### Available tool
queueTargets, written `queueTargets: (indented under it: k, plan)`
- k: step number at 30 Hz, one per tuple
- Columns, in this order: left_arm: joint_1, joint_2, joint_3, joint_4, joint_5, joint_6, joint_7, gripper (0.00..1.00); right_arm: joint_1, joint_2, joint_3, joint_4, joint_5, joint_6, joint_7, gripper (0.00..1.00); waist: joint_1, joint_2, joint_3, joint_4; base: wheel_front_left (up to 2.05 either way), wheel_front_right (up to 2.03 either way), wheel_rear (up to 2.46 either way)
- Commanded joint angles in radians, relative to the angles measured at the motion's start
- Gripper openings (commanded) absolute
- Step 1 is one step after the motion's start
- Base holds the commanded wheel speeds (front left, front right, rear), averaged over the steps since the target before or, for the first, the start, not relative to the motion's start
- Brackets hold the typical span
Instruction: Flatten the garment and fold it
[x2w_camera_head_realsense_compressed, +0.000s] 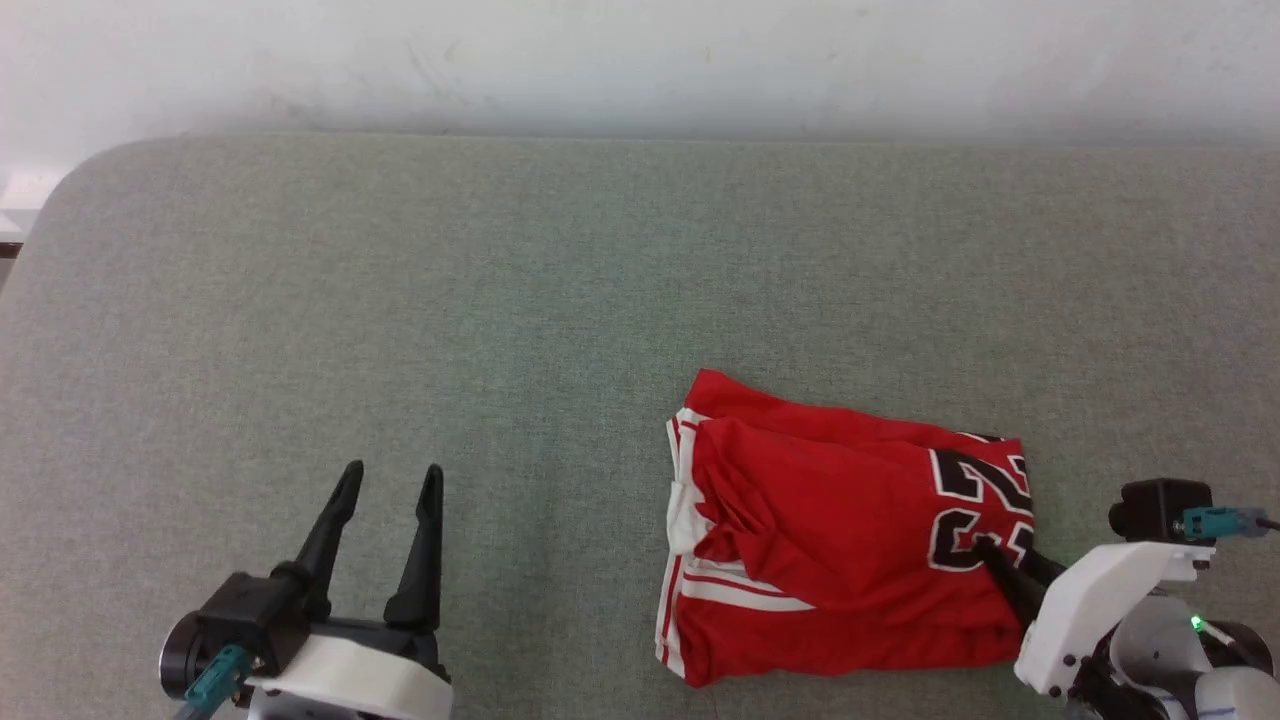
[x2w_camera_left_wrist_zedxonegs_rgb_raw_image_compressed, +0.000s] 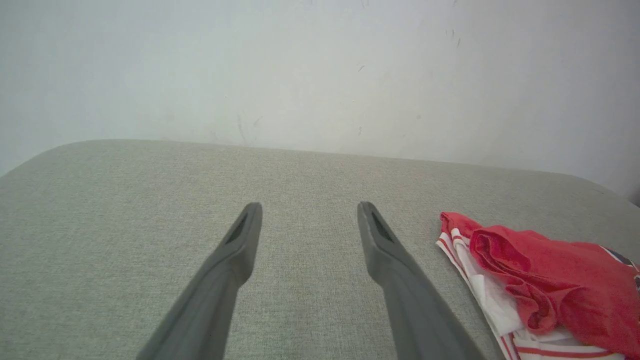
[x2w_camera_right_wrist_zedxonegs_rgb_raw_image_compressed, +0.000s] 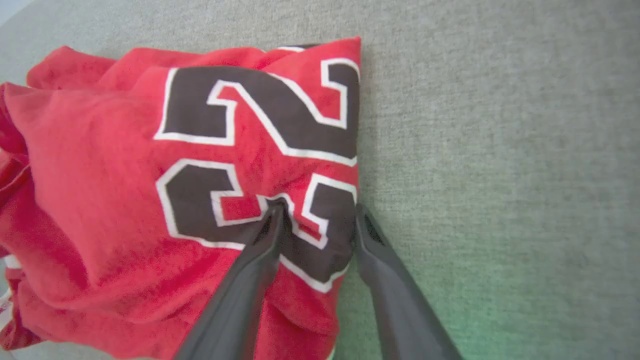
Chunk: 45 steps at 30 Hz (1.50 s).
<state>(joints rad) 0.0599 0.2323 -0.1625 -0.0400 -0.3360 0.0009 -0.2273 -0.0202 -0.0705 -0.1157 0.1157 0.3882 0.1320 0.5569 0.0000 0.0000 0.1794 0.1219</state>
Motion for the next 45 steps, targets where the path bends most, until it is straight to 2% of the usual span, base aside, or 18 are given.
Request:
queueTargets:
  k: [1, 6, 10, 17, 24, 31, 37, 45]
  plan:
    - [-0.021, 0.005, -0.003, -0.006, 0.001, -0.006, 0.003, 1.0, -0.008, 0.005, -0.002, 0.024, 0.004, -0.001, -0.001, 0.0, 0.0, 0.0, -0.004, 0.003, 0.0, 0.0, 0.0]
    - [-0.032, 0.006, -0.013, 0.0, 0.001, -0.007, 0.009, 1.0, -0.049, 0.006, 0.007, 0.079, -0.02, -0.001, -0.04, 0.0, 0.0, 0.0, -0.027, -0.003, 0.0, 0.0, 0.0]
    - [-0.025, 0.012, -0.007, 0.002, -0.003, -0.003, 0.007, 1.0, -0.084, -0.037, 0.025, 0.064, -0.039, -0.001, -0.058, 0.0, 0.0, 0.0, -0.038, -0.029, 0.0, 0.0, 0.0]
    - [-0.029, 0.022, 0.003, -0.016, 0.0, 0.004, -0.002, 1.0, -0.162, -0.181, 0.055, 0.005, -0.102, -0.001, -0.015, 0.0, 0.0, 0.0, -0.007, -0.092, 0.0, 0.0, 0.0]
    - [-0.074, 0.042, 0.011, -0.052, 0.019, 0.007, -0.011, 1.0, -0.267, -0.363, 0.074, -0.031, -0.187, -0.001, 0.041, 0.0, 0.0, 0.0, 0.083, -0.157, 0.0, 0.0, 0.0]
    - [-0.143, 0.066, 0.011, -0.084, 0.037, 0.002, -0.006, 1.0, -0.345, -0.492, 0.007, 0.006, -0.276, -0.001, 0.03, 0.0, 0.0, 0.0, 0.188, -0.193, 0.0, 0.0, 0.0]
    - [-0.193, 0.095, 0.017, -0.118, 0.05, -0.002, 0.006, 1.0, -0.371, -0.566, -0.054, 0.027, -0.331, -0.001, 0.01, 0.0, 0.0, 0.0, 0.28, -0.206, 0.0, 0.0, 0.0]
    - [-0.244, 0.12, 0.016, -0.15, 0.057, -0.009, 0.026, 1.0, -0.397, -0.602, -0.121, 0.041, -0.391, -0.001, -0.027, 0.0, 0.0, 0.0, 0.372, -0.212, 0.0, 0.0, 0.0]
